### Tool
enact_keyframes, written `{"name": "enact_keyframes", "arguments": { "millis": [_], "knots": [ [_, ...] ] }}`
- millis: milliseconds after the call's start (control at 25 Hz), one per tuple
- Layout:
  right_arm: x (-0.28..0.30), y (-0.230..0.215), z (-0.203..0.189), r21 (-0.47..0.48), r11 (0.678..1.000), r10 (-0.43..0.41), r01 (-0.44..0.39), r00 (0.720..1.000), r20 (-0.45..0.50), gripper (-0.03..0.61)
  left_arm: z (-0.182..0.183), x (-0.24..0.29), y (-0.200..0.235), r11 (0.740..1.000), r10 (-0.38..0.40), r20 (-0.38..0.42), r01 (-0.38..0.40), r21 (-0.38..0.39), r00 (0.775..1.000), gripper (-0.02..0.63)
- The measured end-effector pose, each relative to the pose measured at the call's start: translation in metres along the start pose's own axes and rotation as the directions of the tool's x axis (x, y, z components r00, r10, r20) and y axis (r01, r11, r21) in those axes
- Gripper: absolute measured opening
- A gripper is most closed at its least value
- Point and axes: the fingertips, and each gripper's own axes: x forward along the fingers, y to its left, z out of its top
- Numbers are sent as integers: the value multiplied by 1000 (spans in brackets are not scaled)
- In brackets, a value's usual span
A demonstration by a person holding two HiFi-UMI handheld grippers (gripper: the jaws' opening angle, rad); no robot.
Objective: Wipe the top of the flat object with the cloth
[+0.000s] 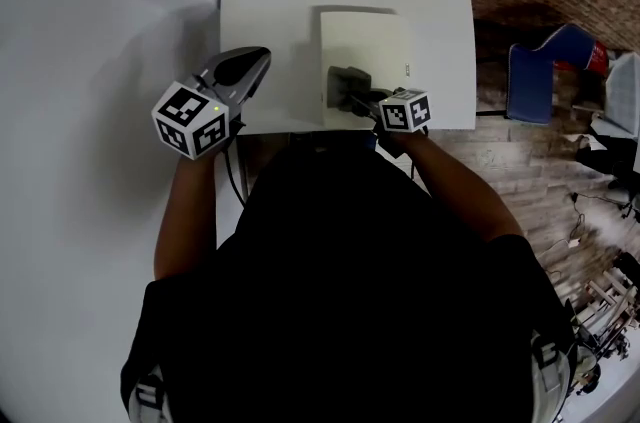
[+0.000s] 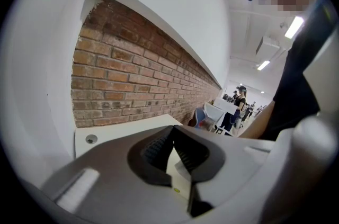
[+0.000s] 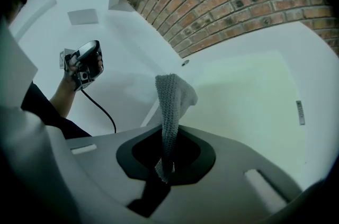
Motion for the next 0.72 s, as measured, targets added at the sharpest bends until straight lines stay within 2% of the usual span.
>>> {"name": "enact_keyframes", "arguments": {
  "millis": [200, 440, 720],
  "knots": [
    [16, 20, -14, 7, 998, 59, -58, 997, -45, 11, 0, -3, -1, 1000, 0, -14, 0, 6, 1000, 2],
    [30, 31, -39, 31, 996, 90, -88, 990, -105, 11, -4, -3, -5, 1000, -10, -37, 11, 19, 999, 2],
    [38, 11, -70, 79, 997, 27, -12, 982, -188, 11, -4, -2, -6, 999, -16, -49, 17, 29, 999, 2]
  ]
}}
